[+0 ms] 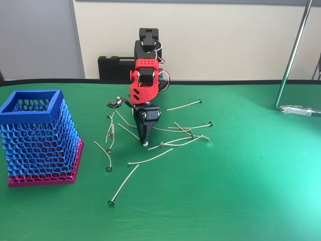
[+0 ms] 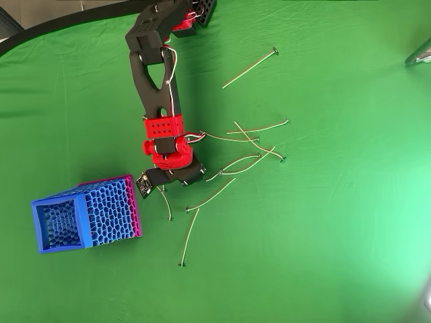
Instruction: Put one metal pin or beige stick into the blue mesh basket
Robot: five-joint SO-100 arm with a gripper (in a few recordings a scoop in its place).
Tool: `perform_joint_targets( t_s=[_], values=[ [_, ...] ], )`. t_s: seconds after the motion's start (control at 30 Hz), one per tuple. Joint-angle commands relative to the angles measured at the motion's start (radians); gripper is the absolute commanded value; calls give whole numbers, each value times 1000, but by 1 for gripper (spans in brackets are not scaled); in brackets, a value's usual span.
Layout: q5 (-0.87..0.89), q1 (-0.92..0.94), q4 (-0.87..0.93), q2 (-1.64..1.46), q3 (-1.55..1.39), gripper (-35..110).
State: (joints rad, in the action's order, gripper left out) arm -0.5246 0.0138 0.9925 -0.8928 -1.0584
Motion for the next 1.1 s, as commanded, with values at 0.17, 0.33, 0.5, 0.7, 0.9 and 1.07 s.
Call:
perform_joint_targets(
  t_s=[0.17,0.33,0.5,0.7,0.9,1.07],
  values=[
    [18,6,64,-77,74,1],
    [35,23,120,-147,110,1],
    [48,51,183,-242,138,1],
    [41,101,187,-377,130,1],
    [51,175,186,-500,150,1],
    [54,255,167,-572,196,1]
  ],
)
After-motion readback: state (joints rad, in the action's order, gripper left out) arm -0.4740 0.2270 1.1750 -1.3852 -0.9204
